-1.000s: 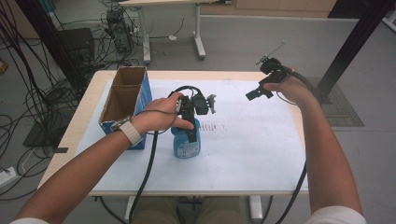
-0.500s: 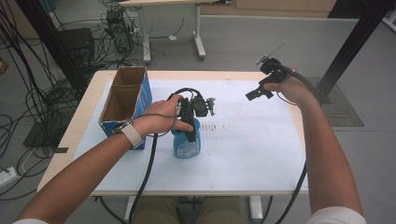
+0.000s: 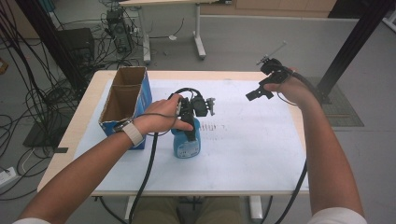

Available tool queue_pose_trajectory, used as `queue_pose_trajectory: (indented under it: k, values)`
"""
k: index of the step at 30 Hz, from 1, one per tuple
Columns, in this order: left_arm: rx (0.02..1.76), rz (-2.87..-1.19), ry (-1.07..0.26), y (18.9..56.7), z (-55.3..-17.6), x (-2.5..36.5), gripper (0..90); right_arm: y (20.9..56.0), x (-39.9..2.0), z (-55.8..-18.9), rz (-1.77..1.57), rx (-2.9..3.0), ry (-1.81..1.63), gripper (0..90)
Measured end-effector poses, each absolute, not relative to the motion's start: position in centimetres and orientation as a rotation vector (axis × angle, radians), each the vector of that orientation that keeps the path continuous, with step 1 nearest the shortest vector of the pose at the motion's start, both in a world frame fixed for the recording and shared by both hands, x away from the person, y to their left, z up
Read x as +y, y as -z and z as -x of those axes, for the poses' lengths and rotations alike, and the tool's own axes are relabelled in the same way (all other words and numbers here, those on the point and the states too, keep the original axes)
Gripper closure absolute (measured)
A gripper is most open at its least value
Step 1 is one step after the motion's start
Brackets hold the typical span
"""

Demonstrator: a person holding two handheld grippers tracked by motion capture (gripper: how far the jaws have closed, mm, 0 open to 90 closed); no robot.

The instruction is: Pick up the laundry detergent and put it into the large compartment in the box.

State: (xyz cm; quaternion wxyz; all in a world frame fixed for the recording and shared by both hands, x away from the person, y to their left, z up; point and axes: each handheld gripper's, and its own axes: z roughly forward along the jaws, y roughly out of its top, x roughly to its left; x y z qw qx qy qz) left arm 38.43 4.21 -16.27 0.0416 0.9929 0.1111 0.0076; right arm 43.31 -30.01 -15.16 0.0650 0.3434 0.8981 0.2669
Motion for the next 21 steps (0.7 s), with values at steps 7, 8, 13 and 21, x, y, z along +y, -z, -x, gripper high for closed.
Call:
queue_pose_trajectory:
  k: [7, 8, 13, 21]
  values:
    - [0.339, -3.036, -0.033, 16.24, -38.35, 4.28, 30.6, 15.10, -30.05, -43.23, -1.039, 2.708, -0.806, 10.4]
    - [0.342, -3.038, -0.026, 16.21, -38.47, 4.30, 31.8, 15.11, -30.06, -43.20, -1.038, 2.708, -0.808, 10.4]
    - [0.338, -3.029, 0.019, 16.22, -38.99, 4.52, 38.5, 15.12, -30.11, -43.20, -1.037, 2.709, -0.809, 10.4]
    - [0.336, -3.025, 0.023, 16.25, -39.08, 4.62, 38.9, 15.07, -30.24, -43.09, -1.044, 2.705, -0.809, 10.7]
